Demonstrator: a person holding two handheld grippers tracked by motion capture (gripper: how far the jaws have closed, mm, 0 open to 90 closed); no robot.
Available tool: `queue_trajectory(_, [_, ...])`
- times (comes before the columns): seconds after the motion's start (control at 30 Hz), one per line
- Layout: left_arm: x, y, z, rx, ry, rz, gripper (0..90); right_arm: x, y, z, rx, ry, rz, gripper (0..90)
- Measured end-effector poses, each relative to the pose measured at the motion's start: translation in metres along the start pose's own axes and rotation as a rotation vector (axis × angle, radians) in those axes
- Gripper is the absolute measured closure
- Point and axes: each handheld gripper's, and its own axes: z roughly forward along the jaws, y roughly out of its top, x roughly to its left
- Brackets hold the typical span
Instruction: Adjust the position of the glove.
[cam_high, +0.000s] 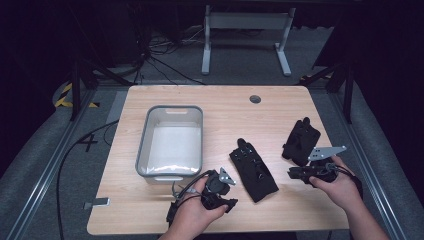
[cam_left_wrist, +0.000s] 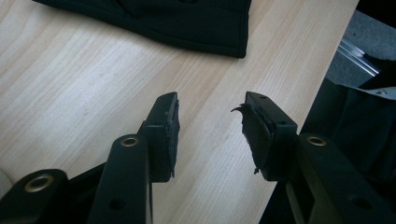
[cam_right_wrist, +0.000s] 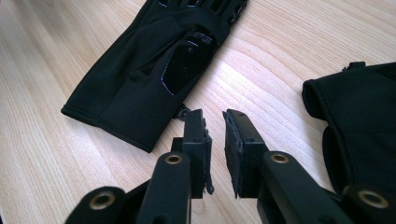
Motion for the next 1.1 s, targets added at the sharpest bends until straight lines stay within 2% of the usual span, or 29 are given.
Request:
queue_trajectory(0.07, [-0.001, 0.0, 0.0, -0.008, -0.006, 0.005, 60.1, 0.0, -0.001, 0.0, -0.001, 0.006, 0.01, 78.2])
queue_trajectory(0.1, [-0.003, 0.002, 0.0, -0.008, -0.026, 0.01, 64.2, -0.002, -0.002, -0.001, -0.001, 0.011, 0.018, 78.5])
queue_trajectory(0.2, [-0.006, 0.004, -0.001, -0.014, -0.014, 0.028, 68.2, -0.001, -0.003, -0.003, -0.008, 0.013, 0.025, 78.6])
queue_trajectory(0.23, [-0.008, 0.006, -0.002, -0.031, -0.004, 0.037, 68.1, -0.001, -0.003, -0.004, -0.011, 0.012, 0.026, 78.5])
queue_trajectory(0.37, [-0.007, 0.008, 0.002, -0.028, -0.003, 0.028, 61.1, 0.0, -0.003, -0.006, -0.019, 0.019, 0.031, 78.5])
queue_trajectory(0.53, [-0.009, 0.012, 0.006, -0.036, -0.021, 0.037, 63.5, 0.0, -0.003, -0.008, -0.025, 0.023, 0.04, 78.1])
queue_trajectory(0.63, [-0.016, 0.024, 0.012, -0.066, -0.033, 0.072, 63.5, -0.002, -0.001, -0.008, -0.029, 0.027, 0.047, 77.5])
queue_trajectory(0.67, [-0.016, 0.024, 0.012, -0.066, -0.033, 0.072, 63.4, -0.002, -0.001, -0.008, -0.029, 0.027, 0.047, 77.5])
queue_trajectory(0.77, [-0.018, 0.033, 0.027, -0.068, -0.031, 0.092, 62.2, -0.003, 0.0, -0.005, -0.031, 0.043, 0.052, 76.7])
queue_trajectory(0.8, [-0.018, 0.033, 0.027, -0.068, -0.031, 0.092, 62.0, -0.003, 0.0, -0.005, -0.031, 0.043, 0.052, 76.7])
queue_trajectory(0.83, [-0.018, 0.034, 0.036, -0.068, -0.027, 0.093, 62.0, -0.003, 0.001, -0.005, -0.037, 0.058, 0.057, 75.8])
queue_trajectory(0.87, [-0.018, 0.034, 0.036, -0.068, -0.027, 0.093, 61.9, -0.003, 0.001, -0.005, -0.041, 0.066, 0.063, 75.5])
queue_trajectory(0.93, [-0.02, 0.035, 0.049, -0.063, -0.064, 0.105, 62.5, -0.004, 0.002, -0.006, -0.048, 0.082, 0.073, 75.3])
queue_trajectory(1.1, [-0.021, 0.036, 0.062, -0.059, -0.079, 0.114, 60.1, -0.005, 0.001, -0.008, -0.069, 0.102, 0.086, 74.9])
